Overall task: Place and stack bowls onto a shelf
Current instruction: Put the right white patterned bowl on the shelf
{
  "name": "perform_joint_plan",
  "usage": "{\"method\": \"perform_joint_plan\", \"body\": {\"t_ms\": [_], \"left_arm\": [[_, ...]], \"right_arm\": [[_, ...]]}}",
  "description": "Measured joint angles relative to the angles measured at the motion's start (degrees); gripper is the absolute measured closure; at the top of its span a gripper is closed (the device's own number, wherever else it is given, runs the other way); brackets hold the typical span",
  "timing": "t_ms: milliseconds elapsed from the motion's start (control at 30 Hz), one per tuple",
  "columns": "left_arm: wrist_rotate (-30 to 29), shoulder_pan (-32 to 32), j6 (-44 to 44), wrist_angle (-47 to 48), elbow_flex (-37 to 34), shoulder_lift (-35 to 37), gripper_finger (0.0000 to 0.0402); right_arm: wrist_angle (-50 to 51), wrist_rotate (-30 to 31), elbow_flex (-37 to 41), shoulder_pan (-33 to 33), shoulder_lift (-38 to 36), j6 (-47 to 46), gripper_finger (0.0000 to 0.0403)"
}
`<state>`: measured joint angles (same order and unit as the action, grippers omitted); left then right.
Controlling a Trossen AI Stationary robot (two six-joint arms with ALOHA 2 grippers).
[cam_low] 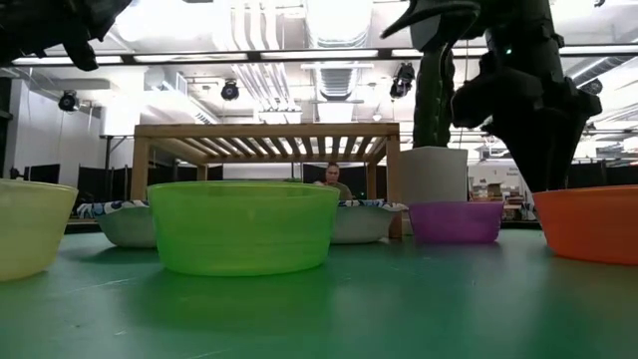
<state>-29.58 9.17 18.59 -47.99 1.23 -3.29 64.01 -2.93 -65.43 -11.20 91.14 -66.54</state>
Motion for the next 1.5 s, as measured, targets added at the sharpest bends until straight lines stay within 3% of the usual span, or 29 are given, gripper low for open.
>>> {"method": "perform_joint_plan", "body": {"t_ms": [267,733,1133,1500], "left_arm": [[0.0,0.0,0.0,0.1,0.0,0.0,0.0402],[0.0,0.0,0.4,0.5,0.0,0.0,0.0402],[0.0,0.0,0.4,0.5,0.0,0.0,0.0402],[0.0,0.0,0.4,0.6,0.0,0.0,0.0402]], "right_arm": [[0.4,-0.1,0.0,0.1,2.9,6.6,0.0238],[3.9,1.4,0.0,2.1,3.5,-4.4,0.0238],[4.4,1.5,0.0,2.2,3.5,-6.5,0.0239],[4.3,6.0,1.2,2.4,3.6,-7.4,0.0245]]}}
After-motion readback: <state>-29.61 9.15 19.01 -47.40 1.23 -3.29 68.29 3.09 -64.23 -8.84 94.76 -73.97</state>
